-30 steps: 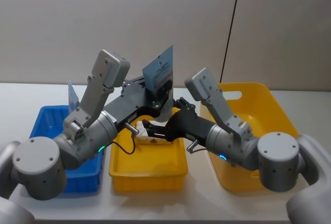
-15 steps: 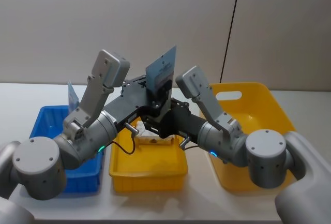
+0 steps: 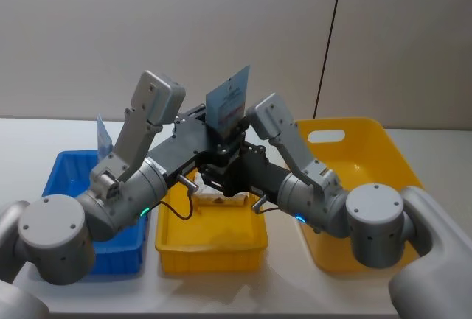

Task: Bimanual collaborative sorting of washing and personal care products

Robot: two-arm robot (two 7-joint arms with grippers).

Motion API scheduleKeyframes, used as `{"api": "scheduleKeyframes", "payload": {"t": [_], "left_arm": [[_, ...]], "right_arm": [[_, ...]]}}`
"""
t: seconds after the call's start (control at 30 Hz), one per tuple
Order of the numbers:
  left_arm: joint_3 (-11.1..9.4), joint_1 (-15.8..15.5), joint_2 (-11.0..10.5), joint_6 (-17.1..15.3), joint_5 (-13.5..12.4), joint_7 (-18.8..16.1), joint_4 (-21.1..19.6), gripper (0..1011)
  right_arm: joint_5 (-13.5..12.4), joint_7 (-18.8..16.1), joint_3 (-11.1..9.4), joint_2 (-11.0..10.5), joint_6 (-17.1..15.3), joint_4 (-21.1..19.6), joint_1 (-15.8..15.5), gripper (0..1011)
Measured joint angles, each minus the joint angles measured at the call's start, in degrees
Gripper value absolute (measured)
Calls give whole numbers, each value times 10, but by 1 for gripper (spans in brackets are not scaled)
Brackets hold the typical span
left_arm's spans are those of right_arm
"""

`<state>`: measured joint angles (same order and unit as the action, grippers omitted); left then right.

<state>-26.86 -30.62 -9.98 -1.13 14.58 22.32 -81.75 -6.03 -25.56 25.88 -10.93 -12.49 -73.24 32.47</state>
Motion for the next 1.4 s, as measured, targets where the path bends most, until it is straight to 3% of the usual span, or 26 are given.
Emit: {"api": "scheduleKeyframes", "payload": {"t": [0.27, 0.6, 0.87, 1.4], "left_arm": [[0, 0, 0, 0, 0, 0, 0, 717], [0, 0, 0, 0, 0, 0, 0, 991], [0, 0, 0, 0, 0, 0, 0, 1001], [0, 0, 0, 0, 0, 0, 0, 1001]], "right_arm": [[-14, 7, -8, 2, -9, -9, -6, 635], [-39, 39, -35, 10, -45, -21, -14, 635], [-53, 81, -64, 18, -81, -26, -21, 635], [-58, 175, -123, 31, -147, -32, -33, 635]]}}
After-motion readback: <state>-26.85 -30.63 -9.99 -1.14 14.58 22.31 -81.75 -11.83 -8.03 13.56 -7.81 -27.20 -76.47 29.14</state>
